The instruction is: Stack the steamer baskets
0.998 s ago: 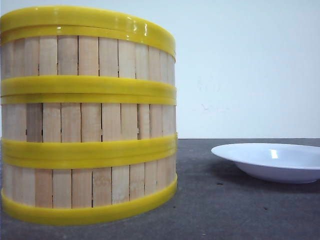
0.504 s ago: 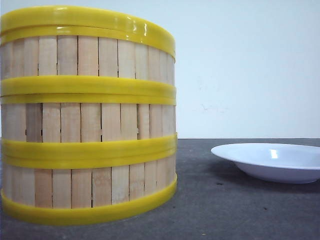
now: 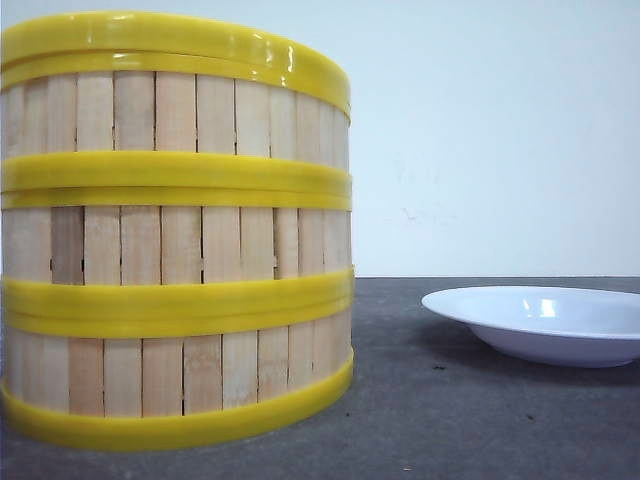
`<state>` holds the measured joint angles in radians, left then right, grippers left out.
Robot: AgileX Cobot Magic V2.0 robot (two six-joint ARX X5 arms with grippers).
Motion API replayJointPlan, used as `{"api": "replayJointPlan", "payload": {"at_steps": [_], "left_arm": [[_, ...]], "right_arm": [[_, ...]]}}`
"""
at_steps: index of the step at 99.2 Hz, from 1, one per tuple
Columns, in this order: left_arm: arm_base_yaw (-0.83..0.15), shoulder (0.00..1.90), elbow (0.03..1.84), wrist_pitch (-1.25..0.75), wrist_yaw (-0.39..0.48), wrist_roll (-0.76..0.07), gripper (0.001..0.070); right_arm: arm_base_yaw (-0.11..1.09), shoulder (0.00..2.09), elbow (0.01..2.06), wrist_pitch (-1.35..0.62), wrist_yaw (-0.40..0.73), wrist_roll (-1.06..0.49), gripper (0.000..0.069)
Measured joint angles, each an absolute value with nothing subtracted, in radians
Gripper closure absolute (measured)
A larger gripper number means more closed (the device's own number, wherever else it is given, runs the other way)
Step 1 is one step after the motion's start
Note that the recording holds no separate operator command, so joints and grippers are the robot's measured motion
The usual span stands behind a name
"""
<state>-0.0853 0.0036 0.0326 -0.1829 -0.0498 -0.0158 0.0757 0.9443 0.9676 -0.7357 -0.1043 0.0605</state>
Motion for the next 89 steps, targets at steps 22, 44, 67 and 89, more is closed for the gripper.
{"api": "replayJointPlan", "payload": {"at_steps": [22, 44, 67, 89], "left_arm": [[-0.085, 0.004, 0.033, -0.183, -0.038, -0.021, 0.0691], [-0.085, 0.004, 0.033, -0.183, -0.038, -0.023, 0.0691], [-0.085, 0.004, 0.033, -0.183, -0.038, -0.023, 0.0691], [-0.085, 0.004, 0.033, -0.183, -0.036, -0.023, 0.0691]], "right_arm": [[0.076, 0.944, 0.968, -0.686, -0.104, 0.06, 0.0678], [0.076, 0.944, 0.968, -0.638, -0.104, 0.06, 0.0678], [0.076, 0.944, 0.968, -0.604, -0.104, 0.06, 0.0678], [0.079, 0.922, 0.935, -0.487, -0.08, 0.06, 0.0678]]}}
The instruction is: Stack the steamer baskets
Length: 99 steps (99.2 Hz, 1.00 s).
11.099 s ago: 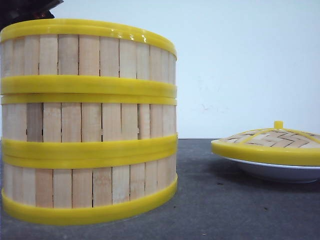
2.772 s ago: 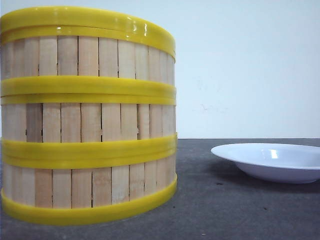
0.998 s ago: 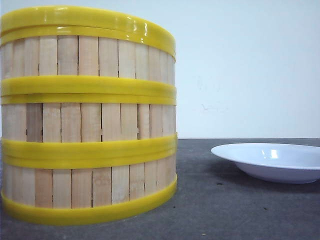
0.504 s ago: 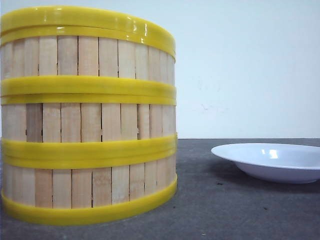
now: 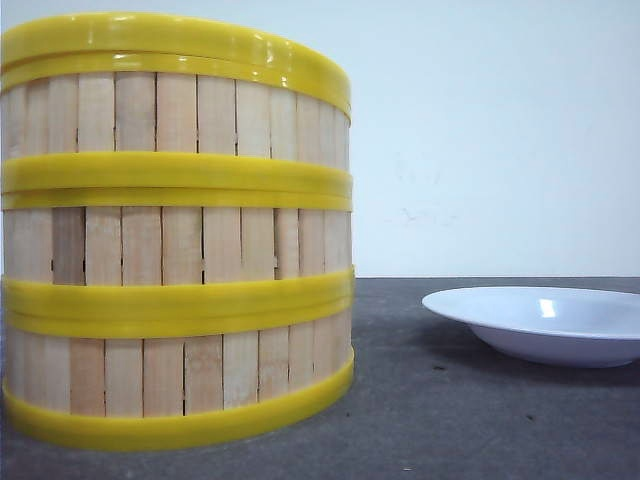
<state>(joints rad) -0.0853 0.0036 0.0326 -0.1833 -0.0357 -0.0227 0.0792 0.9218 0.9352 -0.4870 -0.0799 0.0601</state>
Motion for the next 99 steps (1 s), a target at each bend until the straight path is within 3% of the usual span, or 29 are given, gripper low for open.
{"api": "replayJointPlan", "payload": {"at_steps": [13, 27, 46, 64, 99], "left_arm": [[-0.085, 0.004, 0.033, -0.184, -0.035, -0.023, 0.0691], [-0.085, 0.004, 0.033, -0.183, -0.035, -0.023, 0.0691], [-0.085, 0.004, 0.033, -0.184, -0.035, -0.023, 0.0691], [-0.085, 0.004, 0.033, -0.183, -0.035, -0.023, 0.0691], [-0.085, 0.004, 0.033, -0.183, -0.035, -0.023, 0.0691]], "right_arm": [[0.081, 0.78, 0.768, -0.259, -0.006, 0.06, 0.0678], [0.077, 0.557, 0.514, -0.03, -0.002, 0.06, 0.0678], [0.078, 0.262, 0.213, -0.078, 0.0, 0.06, 0.0678], [0.079, 0.047, 0.086, -0.173, 0.005, 0.061, 0.0678], [0.099, 0.004, 0.021, -0.181, 0.043, 0.06, 0.0678]]}}
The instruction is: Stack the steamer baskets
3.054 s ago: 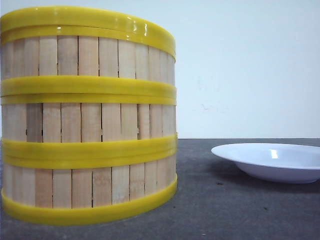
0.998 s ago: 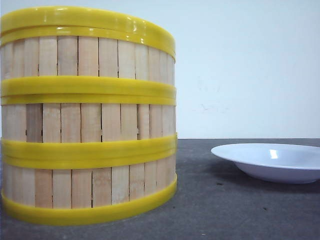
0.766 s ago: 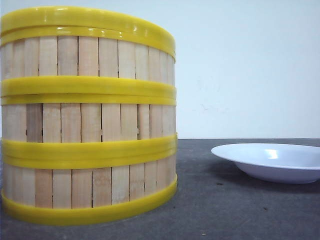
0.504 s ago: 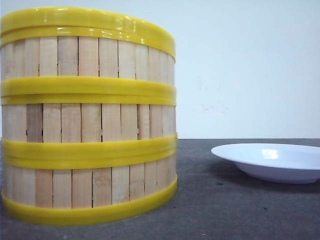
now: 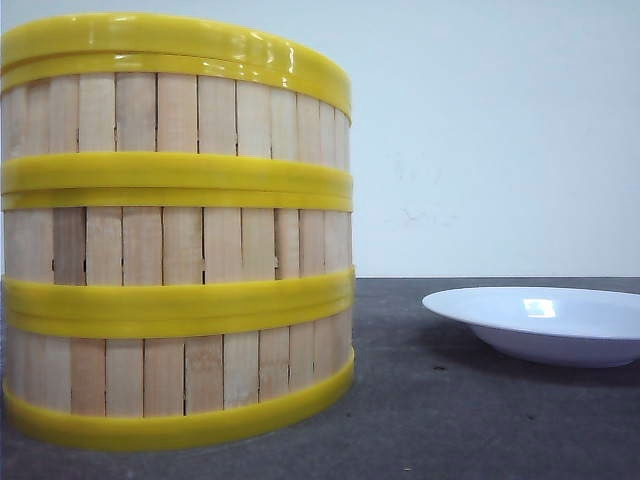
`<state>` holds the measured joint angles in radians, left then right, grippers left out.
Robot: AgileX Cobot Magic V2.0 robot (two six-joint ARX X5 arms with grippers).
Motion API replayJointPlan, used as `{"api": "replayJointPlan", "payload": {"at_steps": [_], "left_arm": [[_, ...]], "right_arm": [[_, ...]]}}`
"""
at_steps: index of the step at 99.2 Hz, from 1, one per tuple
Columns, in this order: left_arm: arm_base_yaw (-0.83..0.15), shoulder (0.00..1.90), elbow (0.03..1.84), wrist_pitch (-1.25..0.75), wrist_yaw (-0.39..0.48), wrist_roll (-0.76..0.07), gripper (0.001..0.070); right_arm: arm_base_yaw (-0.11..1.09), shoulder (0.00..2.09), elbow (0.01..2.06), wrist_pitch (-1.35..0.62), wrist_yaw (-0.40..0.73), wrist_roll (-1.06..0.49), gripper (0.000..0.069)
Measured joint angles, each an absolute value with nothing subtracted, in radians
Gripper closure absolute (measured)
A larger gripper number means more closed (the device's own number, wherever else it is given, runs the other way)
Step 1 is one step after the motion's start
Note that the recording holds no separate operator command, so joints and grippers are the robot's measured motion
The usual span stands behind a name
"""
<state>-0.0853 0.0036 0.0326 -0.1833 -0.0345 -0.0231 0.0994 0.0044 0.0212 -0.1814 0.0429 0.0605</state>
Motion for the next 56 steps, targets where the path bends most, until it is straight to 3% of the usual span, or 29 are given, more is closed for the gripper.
{"api": "replayJointPlan", "payload": {"at_steps": [56], "left_arm": [[-0.085, 0.004, 0.033, -0.183, -0.035, -0.023, 0.0691]], "right_arm": [[0.099, 0.004, 0.017, -0.168, 0.034, 0.06, 0.0678]]}}
